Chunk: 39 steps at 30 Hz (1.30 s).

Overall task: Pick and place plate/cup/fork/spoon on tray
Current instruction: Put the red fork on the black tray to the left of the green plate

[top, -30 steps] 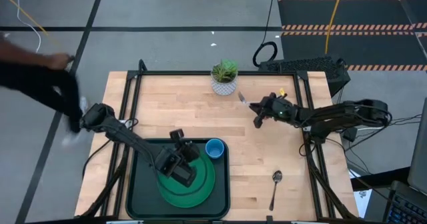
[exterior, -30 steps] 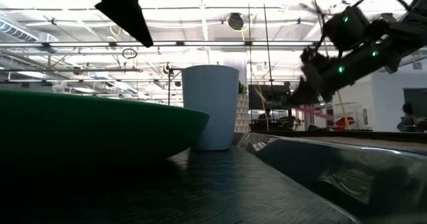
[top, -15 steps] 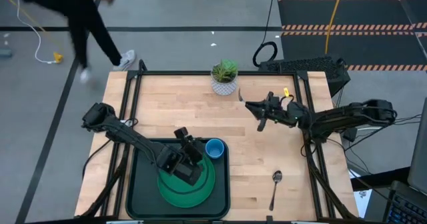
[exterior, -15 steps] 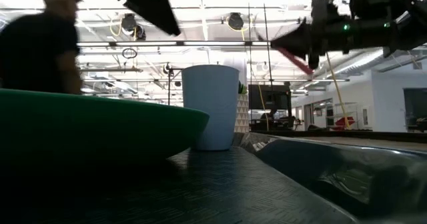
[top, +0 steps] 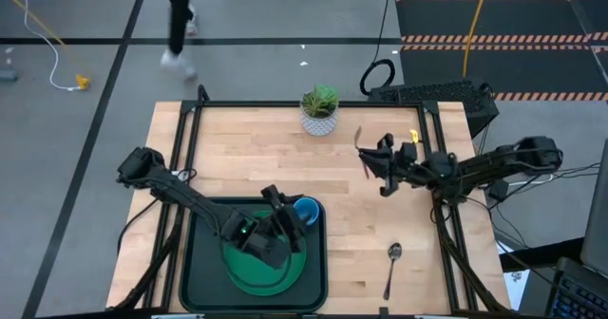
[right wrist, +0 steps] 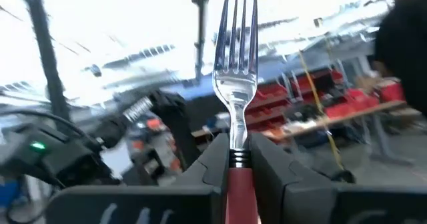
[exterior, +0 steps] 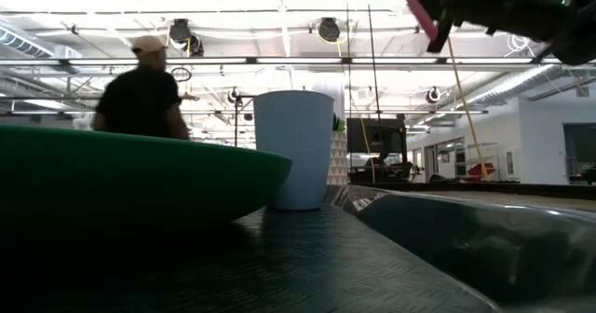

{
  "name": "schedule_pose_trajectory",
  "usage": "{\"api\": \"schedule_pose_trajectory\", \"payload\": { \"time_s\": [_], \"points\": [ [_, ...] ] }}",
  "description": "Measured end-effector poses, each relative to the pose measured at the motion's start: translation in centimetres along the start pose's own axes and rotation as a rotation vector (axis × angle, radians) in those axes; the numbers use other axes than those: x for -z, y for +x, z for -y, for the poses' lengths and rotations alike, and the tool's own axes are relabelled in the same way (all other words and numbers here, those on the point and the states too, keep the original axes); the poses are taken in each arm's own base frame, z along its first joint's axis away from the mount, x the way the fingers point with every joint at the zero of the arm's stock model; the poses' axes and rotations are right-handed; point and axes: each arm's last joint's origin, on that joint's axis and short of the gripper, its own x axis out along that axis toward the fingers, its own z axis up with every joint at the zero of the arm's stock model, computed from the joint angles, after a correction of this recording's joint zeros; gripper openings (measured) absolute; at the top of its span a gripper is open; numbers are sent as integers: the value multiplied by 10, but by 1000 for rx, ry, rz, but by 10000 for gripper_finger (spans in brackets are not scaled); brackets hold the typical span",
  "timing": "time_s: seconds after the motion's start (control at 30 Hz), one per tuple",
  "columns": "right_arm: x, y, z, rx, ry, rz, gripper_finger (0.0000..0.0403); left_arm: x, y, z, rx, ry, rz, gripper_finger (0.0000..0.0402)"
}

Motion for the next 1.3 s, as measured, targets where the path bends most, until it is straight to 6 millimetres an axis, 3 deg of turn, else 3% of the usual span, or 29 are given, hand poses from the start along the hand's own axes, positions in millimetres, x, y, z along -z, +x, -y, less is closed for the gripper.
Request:
{"api": "schedule_pose_trajectory", "payload": {
  "time_s": [0.33,0.7,0.93,1.3],
  "points": [
    [-16,23,-43,-154,-24,79,30,-20,21,13,5,-95,172,269],
    [-11,53,-85,-250,-164,78,31,-40,52,21,25,-155,423,269],
    [-6,58,-92,-260,-223,77,31,-36,66,25,39,-167,471,269],
    [-4,58,-92,-258,-246,64,31,-41,69,21,78,-183,524,257]
  ]
}}
